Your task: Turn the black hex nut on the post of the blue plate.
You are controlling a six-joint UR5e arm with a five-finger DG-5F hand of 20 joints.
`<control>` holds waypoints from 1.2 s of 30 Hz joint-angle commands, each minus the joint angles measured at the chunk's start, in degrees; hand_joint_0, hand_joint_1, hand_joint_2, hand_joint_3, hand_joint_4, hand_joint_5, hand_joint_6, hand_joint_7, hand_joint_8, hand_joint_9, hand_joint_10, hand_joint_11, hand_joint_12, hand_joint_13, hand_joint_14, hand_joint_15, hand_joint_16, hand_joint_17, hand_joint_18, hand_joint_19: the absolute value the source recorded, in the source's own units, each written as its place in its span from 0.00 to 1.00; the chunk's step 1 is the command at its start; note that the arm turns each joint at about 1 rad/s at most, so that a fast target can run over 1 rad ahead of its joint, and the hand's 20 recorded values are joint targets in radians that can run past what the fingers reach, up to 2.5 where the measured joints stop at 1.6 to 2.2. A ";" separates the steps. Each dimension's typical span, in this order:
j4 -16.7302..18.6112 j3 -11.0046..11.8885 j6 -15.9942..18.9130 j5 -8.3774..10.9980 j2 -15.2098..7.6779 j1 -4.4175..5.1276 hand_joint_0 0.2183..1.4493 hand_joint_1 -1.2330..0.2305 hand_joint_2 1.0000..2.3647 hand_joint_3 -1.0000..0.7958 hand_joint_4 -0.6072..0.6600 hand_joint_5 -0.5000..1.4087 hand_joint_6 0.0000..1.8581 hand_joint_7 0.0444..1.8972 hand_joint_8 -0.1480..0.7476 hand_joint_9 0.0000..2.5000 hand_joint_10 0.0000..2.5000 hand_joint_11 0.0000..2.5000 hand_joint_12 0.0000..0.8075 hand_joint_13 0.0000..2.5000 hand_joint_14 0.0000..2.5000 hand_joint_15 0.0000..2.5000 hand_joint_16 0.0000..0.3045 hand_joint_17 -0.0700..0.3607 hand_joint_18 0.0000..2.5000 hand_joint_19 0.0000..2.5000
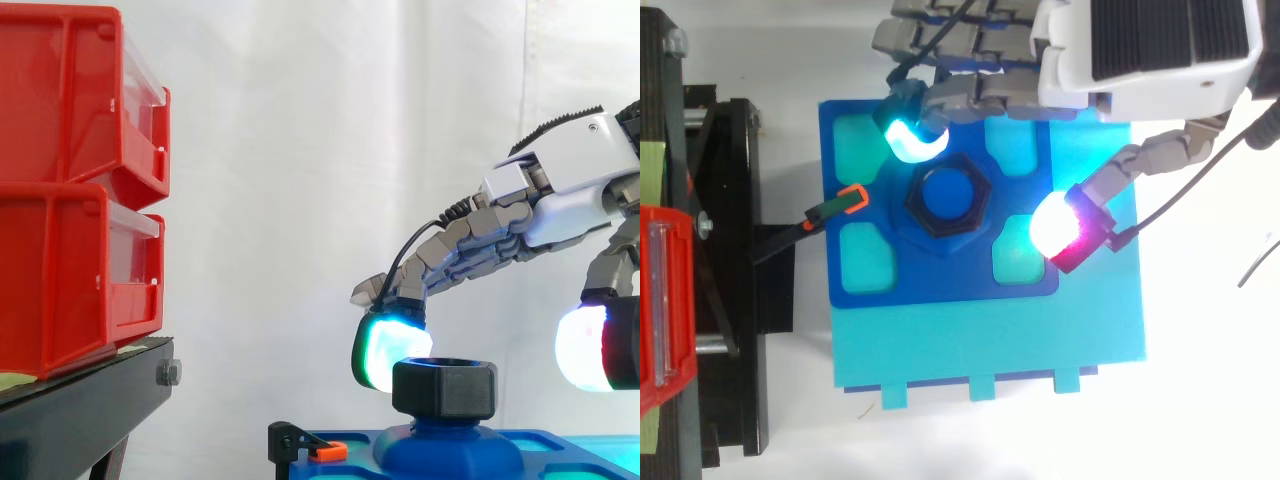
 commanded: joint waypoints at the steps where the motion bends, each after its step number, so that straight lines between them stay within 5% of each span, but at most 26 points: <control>1: -0.35 0.03 -0.25 0.01 0.40 0.09 0.12 0.32 0.00 0.28 0.61 0.11 0.27 0.37 0.36 0.00 0.00 0.00 0.43 0.00 0.00 0.00 0.17 0.44 0.00 0.00; 36: -5.36 -1.02 -3.50 0.18 2.59 0.26 0.12 0.34 0.00 0.28 0.61 0.11 0.27 0.37 0.36 0.00 0.00 0.00 0.43 0.00 0.00 0.00 0.17 0.44 0.00 0.00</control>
